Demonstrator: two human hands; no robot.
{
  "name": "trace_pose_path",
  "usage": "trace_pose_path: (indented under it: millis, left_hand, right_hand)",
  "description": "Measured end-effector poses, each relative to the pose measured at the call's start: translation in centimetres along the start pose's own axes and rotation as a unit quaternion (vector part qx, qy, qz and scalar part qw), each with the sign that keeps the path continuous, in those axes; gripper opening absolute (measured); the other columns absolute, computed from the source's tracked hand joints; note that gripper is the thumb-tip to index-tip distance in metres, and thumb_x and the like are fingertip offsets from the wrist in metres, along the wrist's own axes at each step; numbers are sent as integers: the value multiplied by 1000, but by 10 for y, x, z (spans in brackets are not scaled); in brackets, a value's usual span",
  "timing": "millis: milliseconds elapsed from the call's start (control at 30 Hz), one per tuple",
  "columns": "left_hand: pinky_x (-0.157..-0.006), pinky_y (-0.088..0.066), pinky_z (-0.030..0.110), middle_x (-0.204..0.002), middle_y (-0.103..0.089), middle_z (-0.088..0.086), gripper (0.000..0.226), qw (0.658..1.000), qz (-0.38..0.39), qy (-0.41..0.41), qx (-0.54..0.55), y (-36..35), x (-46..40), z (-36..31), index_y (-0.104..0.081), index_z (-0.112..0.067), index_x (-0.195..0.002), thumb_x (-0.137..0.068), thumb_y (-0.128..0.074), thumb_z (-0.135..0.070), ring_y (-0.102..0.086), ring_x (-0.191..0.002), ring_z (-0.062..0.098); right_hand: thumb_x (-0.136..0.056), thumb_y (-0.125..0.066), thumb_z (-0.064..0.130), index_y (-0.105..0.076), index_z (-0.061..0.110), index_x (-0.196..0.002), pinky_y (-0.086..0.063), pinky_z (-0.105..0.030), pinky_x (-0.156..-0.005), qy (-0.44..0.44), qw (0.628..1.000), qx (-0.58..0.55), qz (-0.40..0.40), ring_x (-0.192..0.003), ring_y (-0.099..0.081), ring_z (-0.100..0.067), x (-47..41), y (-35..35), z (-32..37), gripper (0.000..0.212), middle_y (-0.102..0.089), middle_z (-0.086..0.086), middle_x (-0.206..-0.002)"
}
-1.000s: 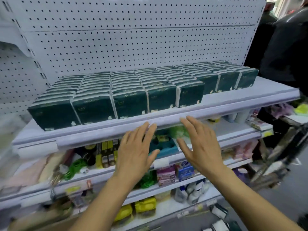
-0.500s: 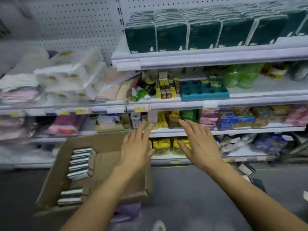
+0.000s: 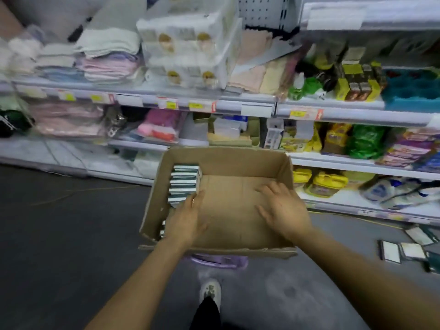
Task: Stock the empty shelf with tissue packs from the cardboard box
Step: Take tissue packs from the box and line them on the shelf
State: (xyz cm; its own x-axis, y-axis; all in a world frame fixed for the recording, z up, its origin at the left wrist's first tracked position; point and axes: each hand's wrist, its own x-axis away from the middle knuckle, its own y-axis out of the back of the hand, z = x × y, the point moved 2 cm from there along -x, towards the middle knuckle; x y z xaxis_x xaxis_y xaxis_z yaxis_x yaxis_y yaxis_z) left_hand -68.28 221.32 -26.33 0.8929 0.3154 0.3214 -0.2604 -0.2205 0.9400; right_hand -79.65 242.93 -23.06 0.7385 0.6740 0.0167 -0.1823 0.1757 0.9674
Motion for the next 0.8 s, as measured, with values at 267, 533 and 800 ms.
trace_pose_path:
  millis: [267, 533, 800]
  left_hand:
    - [-104, -40, 39, -150, -35, 5, 72, 995, 90, -26, 25, -71, -63, 116, -19, -25, -153, -94, -58, -37, -40, -131, 28]
    - [-110, -34, 39, -149, -37, 8, 60, 986, 147, -59, 45, -151, -103, 144, -30, -21, -149, -96, -56, -31, -38, -133, 26]
    - [-108, -36, 38, -144, -46, 1, 60, 981, 175, -66, 39, -174, -107, 146, -39, -23, -144, -90, -64, -24, -43, -129, 21]
  right_hand:
    - [-99, -46, 35, -43, 27, -140, -42, -36, -95, 19, 994, -44, 102, -121, -48, -19, -104, -122, 79, 41, -48, 2, -138]
    - [-98, -49, 30, -39, 29, -144, -44, -36, -88, 1, 983, -54, 176, -119, -48, -23, -169, -236, 108, 47, -46, -4, -137]
    - [-93, -55, 25, -43, 21, -138, -44, -35, -77, -8, 982, 22, 190, -114, -48, -25, -188, -286, 115, 46, -47, -7, -129]
